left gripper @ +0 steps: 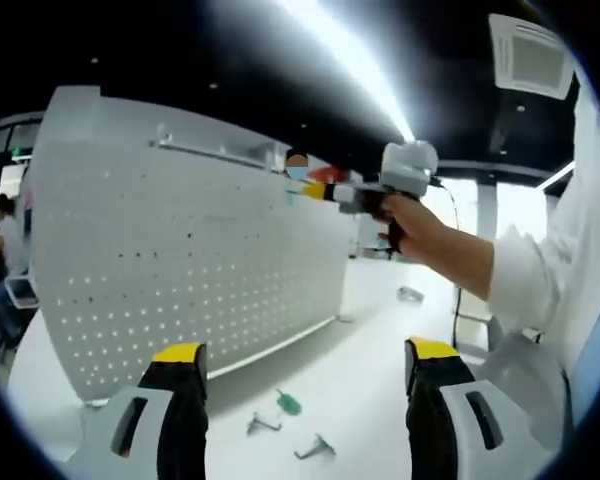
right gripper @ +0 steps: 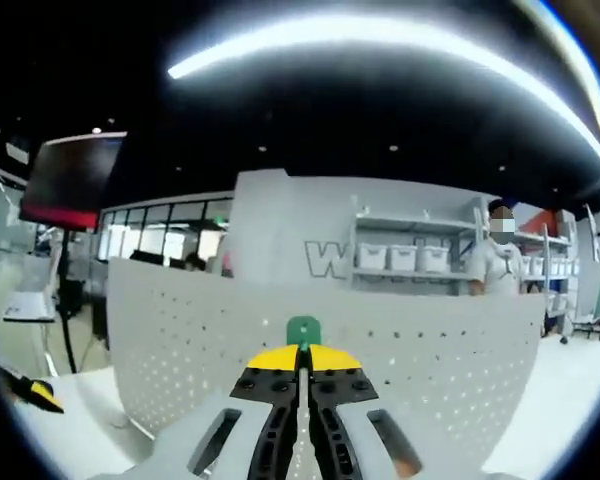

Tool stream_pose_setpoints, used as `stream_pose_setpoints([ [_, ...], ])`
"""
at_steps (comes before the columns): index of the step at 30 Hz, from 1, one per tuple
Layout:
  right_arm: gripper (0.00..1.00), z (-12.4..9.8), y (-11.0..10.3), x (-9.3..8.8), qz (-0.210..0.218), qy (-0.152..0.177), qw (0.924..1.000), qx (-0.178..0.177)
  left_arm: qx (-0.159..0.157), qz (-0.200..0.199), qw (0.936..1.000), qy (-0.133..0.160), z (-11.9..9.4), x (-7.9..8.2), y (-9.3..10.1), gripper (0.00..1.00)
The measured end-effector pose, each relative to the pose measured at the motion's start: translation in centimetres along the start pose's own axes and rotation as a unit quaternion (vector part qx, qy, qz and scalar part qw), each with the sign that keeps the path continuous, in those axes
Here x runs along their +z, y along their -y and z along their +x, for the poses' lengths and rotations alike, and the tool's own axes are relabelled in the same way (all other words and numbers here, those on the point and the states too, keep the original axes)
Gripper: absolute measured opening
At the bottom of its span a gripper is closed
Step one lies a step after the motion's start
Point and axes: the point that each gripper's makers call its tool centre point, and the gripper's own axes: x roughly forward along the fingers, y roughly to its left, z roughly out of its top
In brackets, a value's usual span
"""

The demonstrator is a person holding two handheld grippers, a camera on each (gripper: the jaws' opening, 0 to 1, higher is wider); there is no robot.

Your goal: Insert the hook assembly into the mounting plate slot until the hook locks in place.

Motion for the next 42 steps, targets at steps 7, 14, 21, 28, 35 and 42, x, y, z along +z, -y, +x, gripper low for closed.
stream_pose_setpoints([
  [7, 0.00, 1.4, 0.2, -0.1, 0.004, 0.003, 0.9999, -0.009, 0.000, -0.006, 1.0000, -0.003, 0.0, -0.4, -0.3, 0.82],
  [14, 0.00, 2.2, 0.6, -0.7, 0.021, 0.000, 0.9996, -0.017, -0.001, -0.010, 0.9999, -0.001, 0.0, -0.4, -0.3, 0.81],
  [21, 0.00, 2.7, 0.6, -1.2, 0.022, -0.004, 0.9996, -0.018, -0.001, -0.013, 0.9999, 0.001, 0.0, -0.3, -0.5, 0.80],
  [28, 0.00, 3.2, 0.7, -1.7, 0.025, -0.008, 0.9994, -0.022, -0.002, -0.016, 0.9999, 0.001, 0.0, -0.3, -0.5, 0.80],
  [35, 0.00, 3.2, 0.9, -1.8, 0.017, -0.010, 0.9995, -0.024, -0.005, -0.019, 0.9998, 0.002, 0.0, -0.3, -0.4, 0.79],
  [42, 0.00, 3.5, 0.8, -1.8, 0.002, -0.014, 0.9995, -0.026, -0.005, -0.021, 0.9998, 0.002, -0.1, -0.3, -0.4, 0.79],
])
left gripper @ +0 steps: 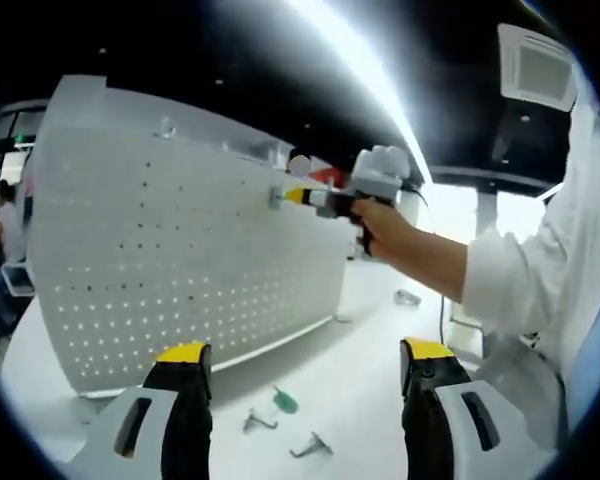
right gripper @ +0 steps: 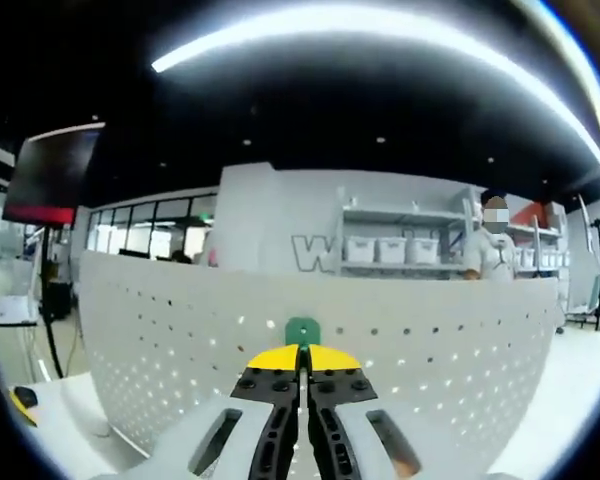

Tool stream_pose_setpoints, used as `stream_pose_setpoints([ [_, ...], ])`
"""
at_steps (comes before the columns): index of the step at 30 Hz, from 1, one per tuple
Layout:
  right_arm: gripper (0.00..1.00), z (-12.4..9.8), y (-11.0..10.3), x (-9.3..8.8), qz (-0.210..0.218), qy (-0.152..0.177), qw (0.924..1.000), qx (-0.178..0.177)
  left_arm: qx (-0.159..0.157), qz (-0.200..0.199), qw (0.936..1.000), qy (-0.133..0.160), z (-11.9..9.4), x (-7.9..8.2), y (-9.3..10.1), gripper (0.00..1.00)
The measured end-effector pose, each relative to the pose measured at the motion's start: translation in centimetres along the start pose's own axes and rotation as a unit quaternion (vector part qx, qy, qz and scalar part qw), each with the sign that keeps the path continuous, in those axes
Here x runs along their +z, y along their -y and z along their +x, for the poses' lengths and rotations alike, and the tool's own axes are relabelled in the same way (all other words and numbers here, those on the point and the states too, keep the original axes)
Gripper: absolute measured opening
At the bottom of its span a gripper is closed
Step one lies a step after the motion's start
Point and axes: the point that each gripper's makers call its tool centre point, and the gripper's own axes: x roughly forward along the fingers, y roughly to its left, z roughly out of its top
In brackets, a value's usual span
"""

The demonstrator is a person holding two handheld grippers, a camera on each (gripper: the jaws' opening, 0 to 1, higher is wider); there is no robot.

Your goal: Insert the hook assembly into the mounting plate slot until the hook locks in place.

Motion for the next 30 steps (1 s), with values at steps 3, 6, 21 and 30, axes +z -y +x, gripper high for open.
stream_pose_setpoints([
  [3, 0.00, 0.2, -0.4, -0.4, -0.002, -0.008, 1.0000, 0.004, 0.001, -0.001, 1.0000, 0.001, 0.0, 0.0, -0.1, 0.78],
  [6, 0.00, 0.3, -0.5, -0.5, -0.008, -0.012, 0.9999, 0.000, 0.003, 0.000, 1.0000, 0.004, -0.1, 0.2, -0.2, 0.78],
  [21, 0.08, 0.2, -0.6, -0.6, -0.021, -0.014, 0.9996, 0.009, 0.009, 0.008, 0.9999, 0.007, -0.4, 0.4, -0.4, 0.78],
  [30, 0.15, -1.3, -0.6, -0.1, -0.033, -0.015, 0.9993, 0.011, 0.015, 0.016, 0.9998, 0.003, -0.7, 0.2, -0.8, 0.78],
])
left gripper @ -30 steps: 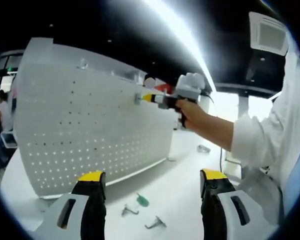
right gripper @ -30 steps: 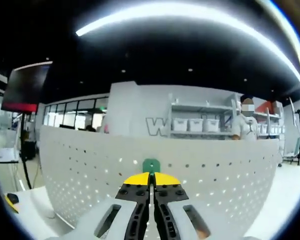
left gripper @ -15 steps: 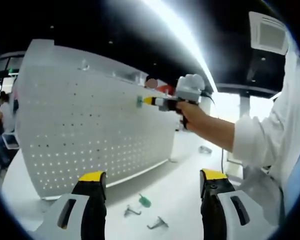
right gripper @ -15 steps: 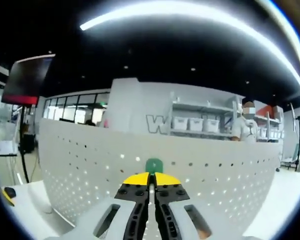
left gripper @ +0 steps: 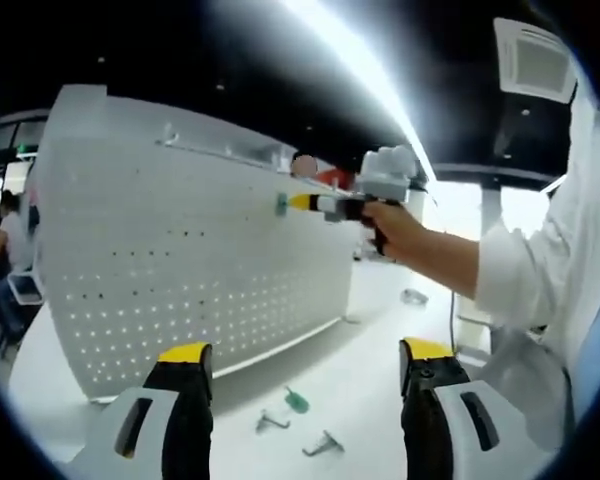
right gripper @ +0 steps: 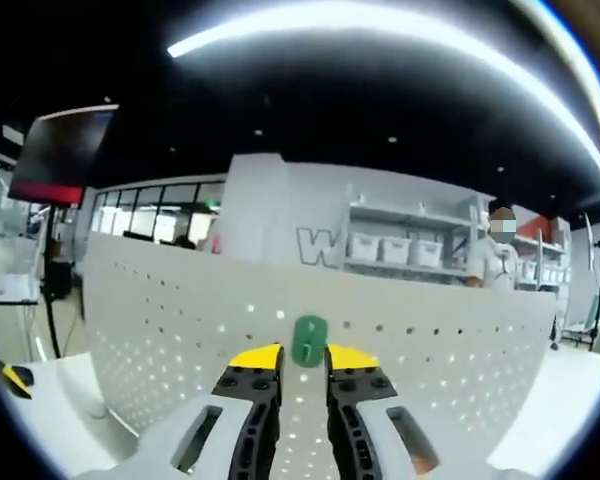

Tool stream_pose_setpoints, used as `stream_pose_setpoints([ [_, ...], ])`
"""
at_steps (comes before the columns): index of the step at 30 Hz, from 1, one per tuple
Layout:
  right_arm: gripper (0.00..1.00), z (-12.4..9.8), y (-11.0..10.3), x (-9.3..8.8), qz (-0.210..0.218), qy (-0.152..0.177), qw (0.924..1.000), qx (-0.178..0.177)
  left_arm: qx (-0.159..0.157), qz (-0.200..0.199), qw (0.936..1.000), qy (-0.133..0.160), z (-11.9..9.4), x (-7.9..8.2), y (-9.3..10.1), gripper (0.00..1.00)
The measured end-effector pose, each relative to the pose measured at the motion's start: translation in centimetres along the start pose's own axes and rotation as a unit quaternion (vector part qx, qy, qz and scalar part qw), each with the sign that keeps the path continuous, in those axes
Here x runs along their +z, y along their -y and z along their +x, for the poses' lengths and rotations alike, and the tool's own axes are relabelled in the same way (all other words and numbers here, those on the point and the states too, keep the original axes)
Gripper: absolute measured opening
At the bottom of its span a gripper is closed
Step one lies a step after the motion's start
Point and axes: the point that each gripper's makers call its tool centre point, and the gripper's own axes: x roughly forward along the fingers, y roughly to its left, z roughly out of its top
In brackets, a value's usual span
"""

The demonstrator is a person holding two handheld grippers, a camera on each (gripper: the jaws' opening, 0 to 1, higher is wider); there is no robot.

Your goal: Insert the hook assembly into the mounting plate slot until the hook locks in place.

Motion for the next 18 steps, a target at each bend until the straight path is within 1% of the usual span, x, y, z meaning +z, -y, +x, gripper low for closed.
stream_pose_setpoints([
  [7, 0.15, -1.9, -0.6, -0.6, -0.004, -0.014, 0.9998, 0.015, -0.003, 0.004, 1.0000, -0.007, 0.1, -0.3, 0.1, 0.78],
  [11, 0.15, -3.1, -1.4, -1.6, 0.001, -0.030, 0.9991, 0.030, -0.004, 0.007, 0.9999, -0.010, 0.2, -0.5, 0.2, 0.78],
  [13, 0.14, -3.7, -2.2, -2.3, 0.002, -0.041, 0.9982, 0.043, -0.003, 0.008, 0.9999, -0.011, 0.2, -0.5, 0.1, 0.78],
  [14, 0.11, -4.0, -2.8, -2.7, 0.005, -0.047, 0.9974, 0.055, -0.003, 0.008, 0.9999, -0.011, 0.2, -0.6, 0.1, 0.78],
  [15, 0.11, -4.3, -3.3, -3.2, 0.008, -0.056, 0.9964, 0.063, -0.002, 0.009, 0.9999, -0.011, 0.1, -0.6, 0.1, 0.78],
  [17, 0.12, -4.7, -4.1, -4.1, -0.004, -0.068, 0.9950, 0.072, -0.002, 0.009, 0.9999, -0.008, 0.1, -0.4, 0.1, 0.78],
  [18, 0.12, -4.8, -4.3, -4.5, -0.002, -0.072, 0.9946, 0.075, -0.002, 0.009, 0.9999, -0.008, 0.1, -0.4, 0.1, 0.78],
])
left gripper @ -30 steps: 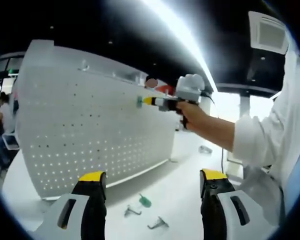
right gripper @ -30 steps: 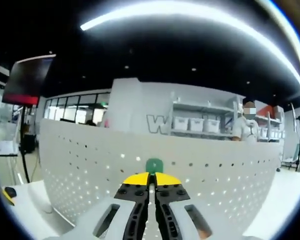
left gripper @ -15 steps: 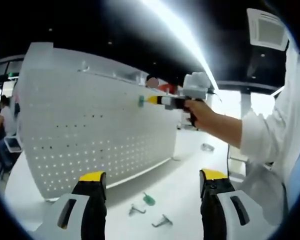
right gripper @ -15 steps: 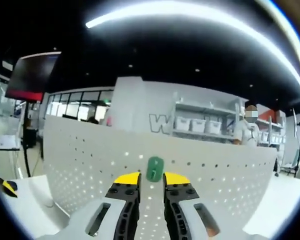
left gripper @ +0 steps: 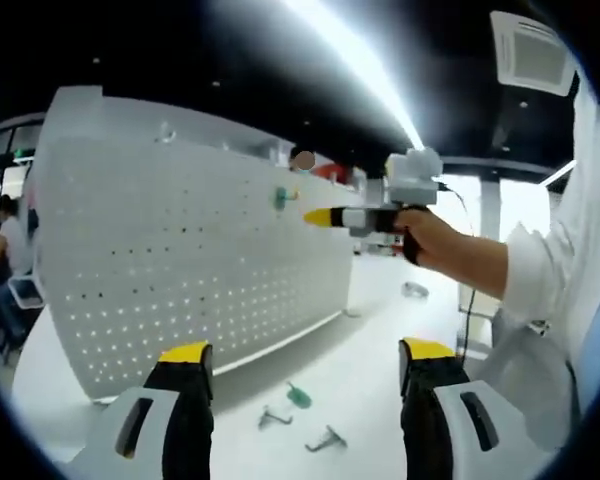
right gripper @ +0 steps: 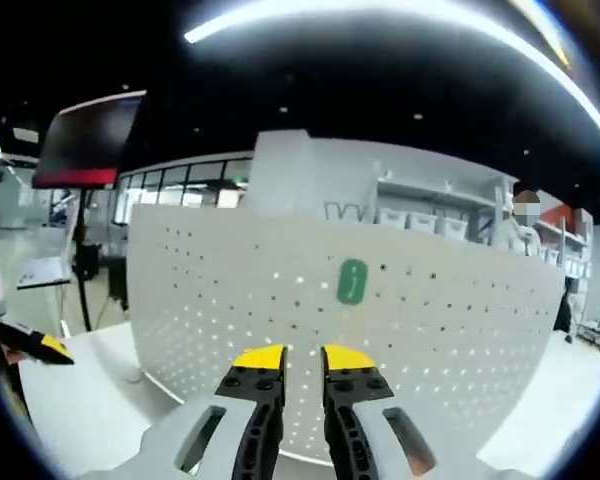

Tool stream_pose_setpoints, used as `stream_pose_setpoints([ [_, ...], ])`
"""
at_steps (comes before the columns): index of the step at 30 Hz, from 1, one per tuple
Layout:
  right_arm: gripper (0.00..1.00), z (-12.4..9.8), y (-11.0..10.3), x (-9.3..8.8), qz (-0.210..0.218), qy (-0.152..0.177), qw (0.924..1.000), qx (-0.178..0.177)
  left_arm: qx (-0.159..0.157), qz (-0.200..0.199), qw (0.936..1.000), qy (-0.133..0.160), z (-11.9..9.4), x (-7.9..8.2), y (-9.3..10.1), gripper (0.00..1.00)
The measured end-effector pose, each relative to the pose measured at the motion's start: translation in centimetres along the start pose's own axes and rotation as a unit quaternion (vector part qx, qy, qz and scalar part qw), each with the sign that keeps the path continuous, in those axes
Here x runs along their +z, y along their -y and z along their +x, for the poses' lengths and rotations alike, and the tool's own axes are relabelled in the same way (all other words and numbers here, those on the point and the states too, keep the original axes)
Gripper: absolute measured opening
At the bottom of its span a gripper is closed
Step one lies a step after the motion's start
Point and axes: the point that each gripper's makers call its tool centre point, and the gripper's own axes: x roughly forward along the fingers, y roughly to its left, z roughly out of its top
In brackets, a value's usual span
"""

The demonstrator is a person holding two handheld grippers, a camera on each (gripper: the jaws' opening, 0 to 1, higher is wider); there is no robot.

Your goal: Insert the hook assembly into the mounting plate slot until the hook locks in place.

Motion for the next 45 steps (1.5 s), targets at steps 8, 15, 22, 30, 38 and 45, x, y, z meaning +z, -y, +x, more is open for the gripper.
stream_pose_setpoints([
  [8, 0.12, 0.0, -1.6, -3.5, 0.007, -0.035, 0.9992, 0.017, 0.000, -0.002, 1.0000, -0.001, 0.0, -0.1, 0.0, 0.78],
  [15, 0.12, -0.3, -3.4, -7.0, 0.008, -0.081, 0.9958, 0.041, 0.002, 0.003, 1.0000, -0.003, 0.0, -0.1, 0.0, 0.77],
  [22, 0.12, -0.2, -5.4, -9.6, 0.003, -0.117, 0.9909, 0.066, 0.003, 0.007, 0.9999, -0.007, 0.0, -0.2, -0.1, 0.77],
  [30, 0.12, -0.3, -7.0, -12.4, 0.002, -0.148, 0.9854, 0.084, 0.006, 0.008, 0.9999, -0.008, -0.1, -0.2, -0.2, 0.77],
  [38, 0.13, -0.5, -7.5, -14.2, 0.006, -0.169, 0.9814, 0.091, 0.006, 0.005, 0.9999, -0.010, -0.1, -0.3, -0.2, 0.76],
  [45, 0.13, -0.4, -8.1, -15.7, 0.003, -0.188, 0.9772, 0.099, 0.005, 0.005, 1.0000, -0.007, 0.0, -0.1, -0.2, 0.76],
])
